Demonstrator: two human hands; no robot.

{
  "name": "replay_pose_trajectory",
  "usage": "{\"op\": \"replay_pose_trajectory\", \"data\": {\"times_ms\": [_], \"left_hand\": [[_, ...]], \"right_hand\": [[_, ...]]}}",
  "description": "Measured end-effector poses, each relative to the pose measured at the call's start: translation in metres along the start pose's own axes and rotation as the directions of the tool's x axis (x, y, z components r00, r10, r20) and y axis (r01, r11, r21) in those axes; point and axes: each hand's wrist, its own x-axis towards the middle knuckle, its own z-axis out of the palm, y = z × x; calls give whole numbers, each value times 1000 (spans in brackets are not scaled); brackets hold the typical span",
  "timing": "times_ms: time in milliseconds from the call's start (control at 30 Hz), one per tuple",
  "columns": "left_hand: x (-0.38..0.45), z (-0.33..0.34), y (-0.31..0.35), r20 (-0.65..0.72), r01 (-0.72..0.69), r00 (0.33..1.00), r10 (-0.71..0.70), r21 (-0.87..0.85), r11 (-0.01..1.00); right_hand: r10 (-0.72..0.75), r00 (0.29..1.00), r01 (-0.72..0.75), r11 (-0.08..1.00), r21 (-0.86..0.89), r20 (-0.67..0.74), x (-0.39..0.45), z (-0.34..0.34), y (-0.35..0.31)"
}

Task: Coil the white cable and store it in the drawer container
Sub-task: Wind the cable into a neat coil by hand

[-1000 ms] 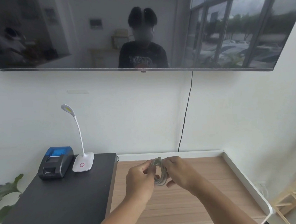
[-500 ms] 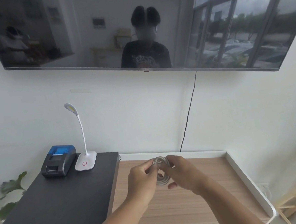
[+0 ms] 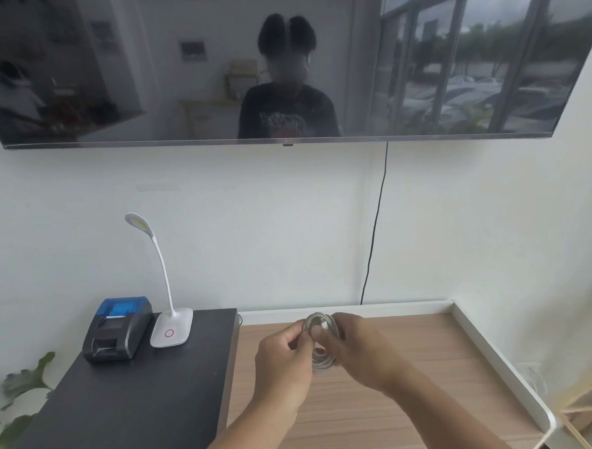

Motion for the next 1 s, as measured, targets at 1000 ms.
{"op": "replay_pose_trajectory", "data": {"times_ms": [1000], "left_hand": [[-14, 6, -21, -95, 10, 995, -12, -23, 1000]], "right_hand": [[77, 997, -71, 984, 166, -31, -2, 18, 3]]}}
